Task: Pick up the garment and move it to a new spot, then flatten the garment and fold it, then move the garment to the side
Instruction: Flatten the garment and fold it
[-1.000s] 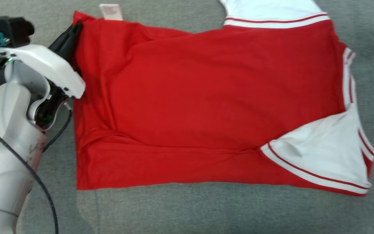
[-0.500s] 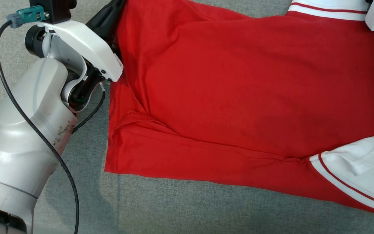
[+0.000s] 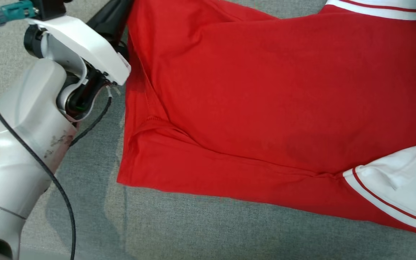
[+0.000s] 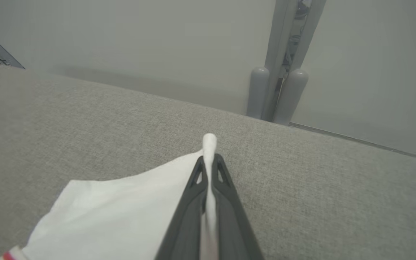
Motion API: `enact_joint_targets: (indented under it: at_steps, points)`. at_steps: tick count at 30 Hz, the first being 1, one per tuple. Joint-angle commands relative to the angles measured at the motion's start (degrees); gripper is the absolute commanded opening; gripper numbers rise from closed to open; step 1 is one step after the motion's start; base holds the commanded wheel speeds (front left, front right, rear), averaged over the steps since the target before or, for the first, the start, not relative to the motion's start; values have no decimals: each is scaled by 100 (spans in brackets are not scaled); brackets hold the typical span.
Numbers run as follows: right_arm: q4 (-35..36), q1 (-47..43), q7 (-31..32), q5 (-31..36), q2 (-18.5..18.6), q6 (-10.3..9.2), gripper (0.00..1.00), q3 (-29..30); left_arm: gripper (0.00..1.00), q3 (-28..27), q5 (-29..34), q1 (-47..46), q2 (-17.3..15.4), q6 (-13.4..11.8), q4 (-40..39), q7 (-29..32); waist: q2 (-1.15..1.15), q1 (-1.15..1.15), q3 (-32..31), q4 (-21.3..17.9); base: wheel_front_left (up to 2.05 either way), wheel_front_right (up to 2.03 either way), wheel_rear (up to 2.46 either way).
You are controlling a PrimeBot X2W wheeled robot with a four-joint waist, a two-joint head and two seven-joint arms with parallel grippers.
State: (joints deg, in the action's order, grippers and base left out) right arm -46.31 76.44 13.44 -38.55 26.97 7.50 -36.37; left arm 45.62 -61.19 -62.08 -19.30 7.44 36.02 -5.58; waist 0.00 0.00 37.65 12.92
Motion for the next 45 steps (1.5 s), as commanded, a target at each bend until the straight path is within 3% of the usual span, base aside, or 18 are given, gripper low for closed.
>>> enact_joint_targets:
  at_steps: [1,12,20,32,37,39,43,44,45]
  points:
    - [95,76,-100,-191,59,-2,0,7,0,-14,-160,-80,-93,3,-74,-51,0,0,-40,-46,0,0,0]
    - [944,-73,-366,-1201,552,-2,0,-131,0,-134,-882,123,-811,3,-633,-74,0,0,-298,-281,0,0,0]
    - [1701,-613,-417,-1911,807,-2,0,-256,0,-237,-1562,693,-1061,3,-1227,-15,0,0,-504,-432,0,0,0]
    - [3880,-3180,-728,-3132,1570,-1,0,386,0,-680,-2942,2547,-1783,4,-2797,-255,0,0,-912,-767,0,0,0]
    - [4644,-4684,-1202,-3371,1587,-1,0,934,0,-941,-3385,3263,-2094,3,-3159,-398,0,0,-1015,-892,0,0,0]
    - [4896,-5470,-1347,-3356,1486,-1,0,1158,0,-975,-3529,3570,-2179,3,-3197,-379,0,0,-1048,-946,0,0,0]
    - [5010,-6103,-1395,-3197,1181,-1,0,1342,0,-891,-3571,3780,-2181,3,-2956,-310,0,0,-1052,-1039,0,0,0]
    - [4975,-6185,-1396,-3120,1077,-1,0,1377,11,-847,-3464,3787,-2191,1,-2866,-335,0,0,-1049,-1054,0,0,0]
    - [4929,-6249,-1419,-3034,955,-1,0,1416,46,-806,-3380,3789,-2172,-20,-2773,-367,0,0,-1051,-1067,0,0,0]
